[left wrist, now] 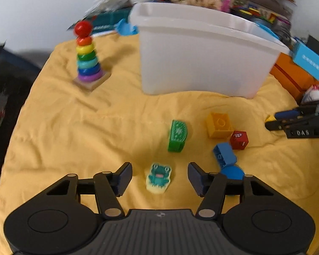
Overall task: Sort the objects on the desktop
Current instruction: 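Grasp the frog tile with left tool while right tool grasps small yellow block, then carry both toys over the white bin and open both tools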
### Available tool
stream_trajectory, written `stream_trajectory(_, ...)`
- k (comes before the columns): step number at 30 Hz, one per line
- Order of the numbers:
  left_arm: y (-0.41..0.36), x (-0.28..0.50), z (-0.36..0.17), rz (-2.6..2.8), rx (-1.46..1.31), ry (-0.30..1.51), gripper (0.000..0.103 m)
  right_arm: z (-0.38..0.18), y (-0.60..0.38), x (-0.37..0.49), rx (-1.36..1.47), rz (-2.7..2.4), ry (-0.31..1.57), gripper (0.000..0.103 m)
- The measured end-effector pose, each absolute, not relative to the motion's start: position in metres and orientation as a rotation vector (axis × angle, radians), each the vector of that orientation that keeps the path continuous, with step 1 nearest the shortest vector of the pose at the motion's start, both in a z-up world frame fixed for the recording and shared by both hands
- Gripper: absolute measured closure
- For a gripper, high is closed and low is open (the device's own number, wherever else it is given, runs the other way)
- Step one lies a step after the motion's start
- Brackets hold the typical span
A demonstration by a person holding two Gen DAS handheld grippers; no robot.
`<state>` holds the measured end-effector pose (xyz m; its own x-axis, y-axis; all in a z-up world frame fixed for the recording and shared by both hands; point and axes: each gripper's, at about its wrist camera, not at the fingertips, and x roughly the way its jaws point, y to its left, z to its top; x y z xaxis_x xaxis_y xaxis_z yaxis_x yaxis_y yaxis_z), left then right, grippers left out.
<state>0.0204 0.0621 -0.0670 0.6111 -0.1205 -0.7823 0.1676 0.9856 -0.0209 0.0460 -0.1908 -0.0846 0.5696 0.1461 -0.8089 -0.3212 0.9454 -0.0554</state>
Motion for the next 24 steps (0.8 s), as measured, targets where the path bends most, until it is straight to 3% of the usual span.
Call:
stream_trajectory(2, 0.057, 0.025, -0.07, -0.174, 0.096, 0.908, 0.049, -0.084, -0.188, 0.047, -0.208, 0.284, 0.92, 0.062)
stream_trajectory(4, 0.056, 0.029, -0.076, -0.187, 0.109, 0.936, 0.049, -0.083, -0.182, 0.045, -0.216, 0.301, 0.922, 0.078)
stream_trajectory(7, 0.058, 0.027, -0.085, -0.193, 0.115, 0.954, 0.056, -0.081, -0.175, 0.039, -0.219, 0.313, 0.925, 0.083)
stream_trajectory(8, 0.06, 0.024, -0.084, -0.194, 0.099, 0.949, 0.072, -0.08, -0.175, 0.036, -0.205, 0.33, 0.932, 0.084)
stream_trajectory(9, 0.063, 0.021, -0.083, -0.192, 0.078, 0.942, 0.074, -0.08, -0.174, 0.034, -0.199, 0.344, 0.938, 0.085)
stream_trajectory(18, 0.068, -0.002, -0.075, -0.202, 0.007, 0.929, 0.074, -0.079, -0.166, 0.021, -0.212, 0.374, 0.932, 0.085)
stream_trajectory(24, 0.065, 0.002, -0.023, -0.203, -0.001, 0.817, 0.074, -0.051, -0.158, 0.023, -0.218, 0.387, 0.857, 0.086)
